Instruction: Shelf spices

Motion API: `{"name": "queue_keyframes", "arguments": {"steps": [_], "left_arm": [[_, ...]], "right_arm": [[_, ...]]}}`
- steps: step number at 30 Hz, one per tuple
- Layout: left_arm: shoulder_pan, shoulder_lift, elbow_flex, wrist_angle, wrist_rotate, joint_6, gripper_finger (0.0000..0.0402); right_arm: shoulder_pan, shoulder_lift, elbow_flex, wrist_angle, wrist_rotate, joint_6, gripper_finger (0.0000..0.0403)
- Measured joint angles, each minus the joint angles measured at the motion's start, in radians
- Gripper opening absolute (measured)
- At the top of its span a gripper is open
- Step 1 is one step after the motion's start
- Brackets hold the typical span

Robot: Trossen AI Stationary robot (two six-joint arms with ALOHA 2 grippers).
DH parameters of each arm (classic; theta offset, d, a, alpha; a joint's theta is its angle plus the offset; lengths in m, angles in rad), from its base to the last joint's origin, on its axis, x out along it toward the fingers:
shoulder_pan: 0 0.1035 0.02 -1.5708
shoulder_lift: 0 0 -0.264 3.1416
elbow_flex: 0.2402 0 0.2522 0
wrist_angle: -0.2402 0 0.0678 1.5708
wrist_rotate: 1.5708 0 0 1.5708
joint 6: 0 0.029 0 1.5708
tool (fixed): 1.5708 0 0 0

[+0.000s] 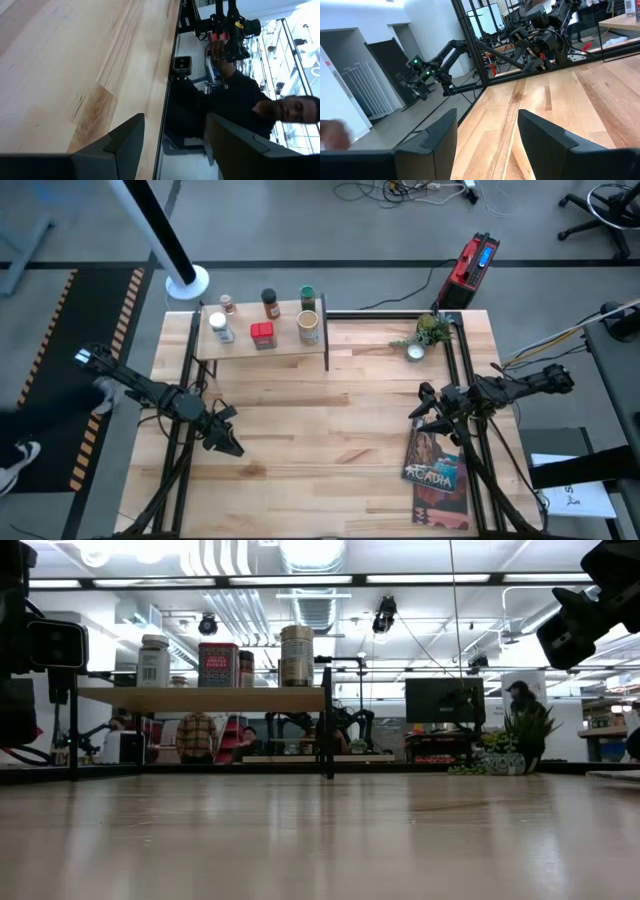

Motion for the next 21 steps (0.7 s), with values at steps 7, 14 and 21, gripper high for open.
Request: {"name": "queue_keyframes", "arguments": {"steps": [7,14,21], "left_arm": [[0.000,0.000,0.000,0.000,0.000,0.000,0.0204],[0.000,0.000,0.000,0.000,0.000,0.000,0.0204],[0.000,0.000,0.000,0.000,0.000,0.000,0.0204]], "right_arm": [[0.000,0.000,0.000,0.000,0.000,0.000,0.0186],[0.000,0.000,0.000,0.001,0.008,0.000,0.0186],[0.000,0.000,0.000,0.007,0.008,0.000,0.0186]]}}
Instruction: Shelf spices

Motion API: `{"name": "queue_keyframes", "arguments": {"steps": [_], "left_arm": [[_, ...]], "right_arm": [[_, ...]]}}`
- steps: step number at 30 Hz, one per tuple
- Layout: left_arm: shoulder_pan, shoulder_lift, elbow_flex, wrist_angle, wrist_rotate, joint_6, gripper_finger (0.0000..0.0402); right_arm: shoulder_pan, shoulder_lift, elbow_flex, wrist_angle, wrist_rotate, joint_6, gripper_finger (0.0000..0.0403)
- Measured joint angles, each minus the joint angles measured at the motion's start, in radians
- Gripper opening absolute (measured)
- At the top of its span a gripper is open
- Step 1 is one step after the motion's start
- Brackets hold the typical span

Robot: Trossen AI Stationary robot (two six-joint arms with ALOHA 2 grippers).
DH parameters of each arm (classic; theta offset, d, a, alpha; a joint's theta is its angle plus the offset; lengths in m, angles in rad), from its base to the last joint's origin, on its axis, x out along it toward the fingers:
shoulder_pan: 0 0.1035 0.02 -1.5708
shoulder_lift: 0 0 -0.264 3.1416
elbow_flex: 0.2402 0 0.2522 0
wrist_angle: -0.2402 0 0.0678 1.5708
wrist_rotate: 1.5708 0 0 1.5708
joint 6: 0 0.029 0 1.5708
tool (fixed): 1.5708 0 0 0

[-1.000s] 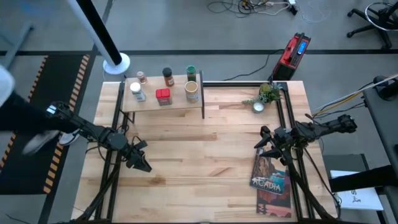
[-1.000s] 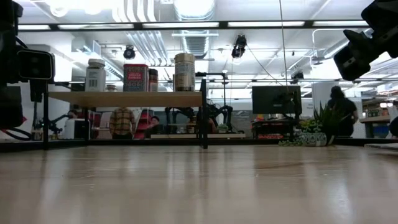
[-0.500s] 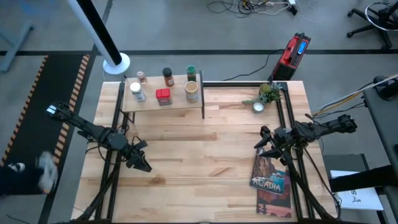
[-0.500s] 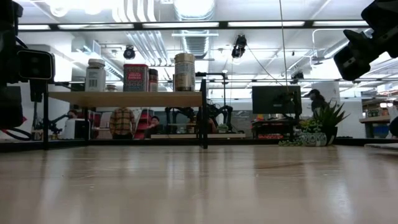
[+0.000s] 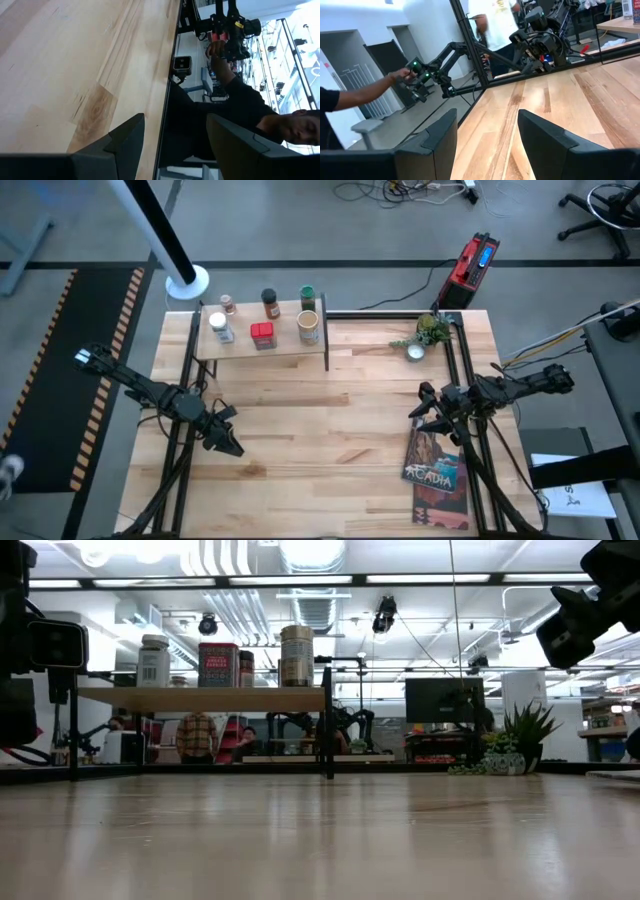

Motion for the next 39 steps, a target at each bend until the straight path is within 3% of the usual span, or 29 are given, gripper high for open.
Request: {"name": "queue_keyframes", "arguments": {"steps": [17,29,33,39], "left_arm": [[0.000,0.000,0.000,0.000,-0.003,0.000,0.0204],[0.000,0.000,0.000,0.002,-0.141,0.066,0.0204],[0.001,0.000,0.000,0.036,-0.207,0.154,0.0204],[0.000,0.009,0.023,0.245,-0.311,0.383,0.0204]], "right_arm": [[0.000,0.000,0.000,-0.001,0.000,0.000,0.0186],[0.000,0.000,0.000,0.001,0.000,0.010,0.0186],[0.000,0.000,0.000,0.017,0.005,0.067,0.0186],[0.000,0.016,0.014,0.029,0.063,0.034,0.0186]]}}
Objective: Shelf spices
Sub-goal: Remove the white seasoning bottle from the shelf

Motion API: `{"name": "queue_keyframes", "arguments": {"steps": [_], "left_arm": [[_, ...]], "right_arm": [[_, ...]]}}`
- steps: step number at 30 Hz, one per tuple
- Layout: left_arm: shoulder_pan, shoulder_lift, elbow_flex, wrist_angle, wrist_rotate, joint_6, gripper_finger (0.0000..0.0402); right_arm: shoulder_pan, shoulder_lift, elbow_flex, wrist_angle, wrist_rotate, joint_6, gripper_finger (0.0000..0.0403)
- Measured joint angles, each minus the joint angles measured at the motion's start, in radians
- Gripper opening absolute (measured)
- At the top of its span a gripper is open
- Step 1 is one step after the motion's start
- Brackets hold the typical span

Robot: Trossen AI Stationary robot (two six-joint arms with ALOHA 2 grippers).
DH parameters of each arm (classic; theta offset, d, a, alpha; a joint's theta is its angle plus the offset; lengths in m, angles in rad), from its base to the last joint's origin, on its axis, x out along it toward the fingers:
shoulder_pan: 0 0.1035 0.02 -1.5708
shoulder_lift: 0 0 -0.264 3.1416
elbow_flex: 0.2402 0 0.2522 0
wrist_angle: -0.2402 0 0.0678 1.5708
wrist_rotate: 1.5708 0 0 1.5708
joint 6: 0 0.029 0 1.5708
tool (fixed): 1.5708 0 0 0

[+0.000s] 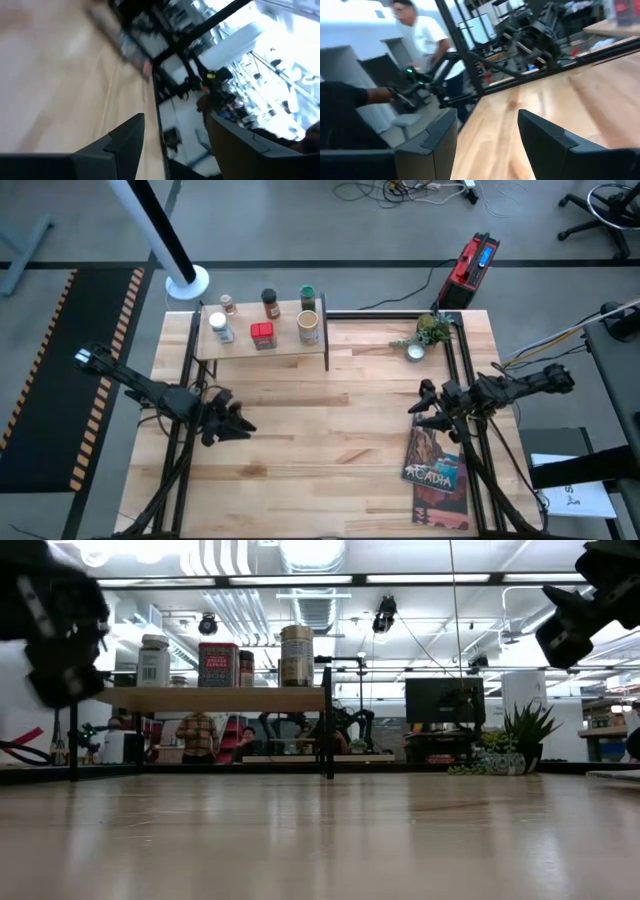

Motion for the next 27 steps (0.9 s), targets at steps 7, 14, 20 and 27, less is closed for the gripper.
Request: {"name": "queue_keyframes", "arguments": {"steps": [7,14,20,27], "left_arm": [[0.000,0.061,0.175,-0.233,0.004,0.039,0.0204],[-0.001,0.225,0.537,-0.697,0.000,0.179,0.0202],[-0.003,0.413,0.862,-1.162,-0.293,0.312,0.0185],[-0.003,0.551,1.050,-1.394,-0.496,0.275,0.0180]], "right_arm": [[0.003,0.069,0.059,0.024,-0.012,-0.031,0.0186],[0.003,0.274,0.130,0.111,0.090,-0.100,0.0186],[0.001,0.527,0.317,0.097,0.212,-0.247,0.0186],[-0.021,0.736,0.538,-0.048,0.227,-0.320,0.0186]]}}
